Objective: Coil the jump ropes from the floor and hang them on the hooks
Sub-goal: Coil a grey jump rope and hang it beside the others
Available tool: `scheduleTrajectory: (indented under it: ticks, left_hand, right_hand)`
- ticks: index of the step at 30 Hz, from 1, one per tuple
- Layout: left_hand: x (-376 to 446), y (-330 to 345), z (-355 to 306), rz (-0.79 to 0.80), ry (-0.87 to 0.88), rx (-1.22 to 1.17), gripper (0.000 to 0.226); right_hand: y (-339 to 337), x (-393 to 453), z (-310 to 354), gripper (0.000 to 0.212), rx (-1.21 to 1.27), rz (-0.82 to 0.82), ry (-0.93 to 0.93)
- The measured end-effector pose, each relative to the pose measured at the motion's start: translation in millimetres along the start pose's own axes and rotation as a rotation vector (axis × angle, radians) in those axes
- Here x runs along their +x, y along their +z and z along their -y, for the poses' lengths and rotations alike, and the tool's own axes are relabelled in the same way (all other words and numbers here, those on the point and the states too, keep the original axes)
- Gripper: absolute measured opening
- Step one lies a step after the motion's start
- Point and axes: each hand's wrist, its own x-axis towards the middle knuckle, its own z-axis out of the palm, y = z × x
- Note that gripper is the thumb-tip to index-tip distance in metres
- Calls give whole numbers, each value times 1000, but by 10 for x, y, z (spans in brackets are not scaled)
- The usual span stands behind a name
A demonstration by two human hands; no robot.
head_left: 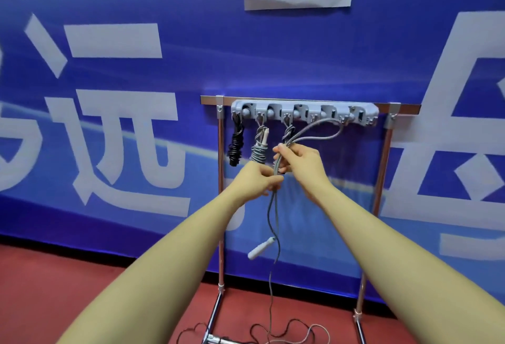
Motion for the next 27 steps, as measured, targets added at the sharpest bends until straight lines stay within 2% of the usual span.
scheduleTrajectory:
  ticks: [2, 5, 8, 10, 16, 19, 22, 25, 27]
  left_hand:
    - [42, -19, -28, -67, 6, -5, 25]
    - [126, -38, -73, -230, -13, -24, 29]
    - [208, -41, -143, -330, -2, 4, 30]
    - [232, -39, -222, -367, 28, 28, 31]
    - [304, -108, -339, -420, 91, 86, 38]
    - [284, -193, -289, -429, 65, 112, 39]
    - [242, -226, -219, -374, 39, -17, 37]
    - [221, -185, -160, -357, 26, 61, 41]
    - [219, -146, -119, -359, 16, 98, 39]
  right_hand:
    - [-54, -9, 5, 21, -2, -16, 32]
    - [-148, -88, -68, 24, -130, 33, 46]
    - [-195, -212, -257, 16, -238, 128, 42]
    - [-172, -263, -363, 12, -280, 197, 58]
    - [-26, -199, -343, 19, -430, 213, -11]
    - [-27, -171, -273, 23, -408, 246, -28]
    - [-73, -130, -300, 22, -333, 135, 8]
    - [-103, -85, -278, 21, -252, -22, 19]
    - [-97, -55, -207, 21, -236, -71, -6]
